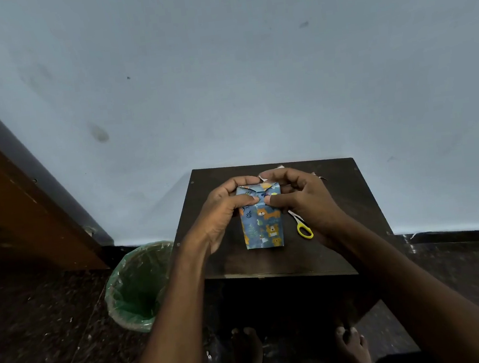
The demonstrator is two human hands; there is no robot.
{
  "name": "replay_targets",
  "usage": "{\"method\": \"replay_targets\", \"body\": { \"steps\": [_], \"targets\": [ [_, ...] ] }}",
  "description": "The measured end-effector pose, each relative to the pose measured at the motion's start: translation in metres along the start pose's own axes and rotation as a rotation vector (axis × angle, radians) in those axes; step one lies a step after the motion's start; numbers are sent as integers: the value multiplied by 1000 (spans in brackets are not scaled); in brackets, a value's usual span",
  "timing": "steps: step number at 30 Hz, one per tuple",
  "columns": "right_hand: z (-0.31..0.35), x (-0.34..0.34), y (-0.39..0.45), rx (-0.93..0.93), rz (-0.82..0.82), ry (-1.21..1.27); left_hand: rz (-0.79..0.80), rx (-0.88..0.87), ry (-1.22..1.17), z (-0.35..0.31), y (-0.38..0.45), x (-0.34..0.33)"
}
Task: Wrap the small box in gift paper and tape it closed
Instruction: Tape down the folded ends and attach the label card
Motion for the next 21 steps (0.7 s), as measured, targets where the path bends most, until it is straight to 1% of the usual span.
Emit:
{"method": "replay_targets", "body": {
  "steps": [6,12,15,16,19,21],
  "targets": [
    [-6,3,1,-21,-20,-56,-12,-62,34,-3,-1,0],
    [-9,-3,-1,-4,-55,44,-35,-177,108,-9,-7,1],
    [-9,-3,-4,32,-66,59,-42,-277,156,-13,-12,3],
    [-8,-2,-5,69,-69,23,-35,-305,161,-15,-13,4],
    [-2,3,-8,243,-44,-197,-4,-338,152,-16,-18,6],
    [0,6,-9,296,-31,-266,9,-329,144,-13,-19,7]
  ]
}}
Point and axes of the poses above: each hand's wrist, its own y-axis towards the middle knuckle, its own x-axis out of the back of the hand, z = x × y, the point moved 9 cm from there along y, towards the middle knuckle, and after that the axes turned 2 degrees about -y, right-handed, at the moved point
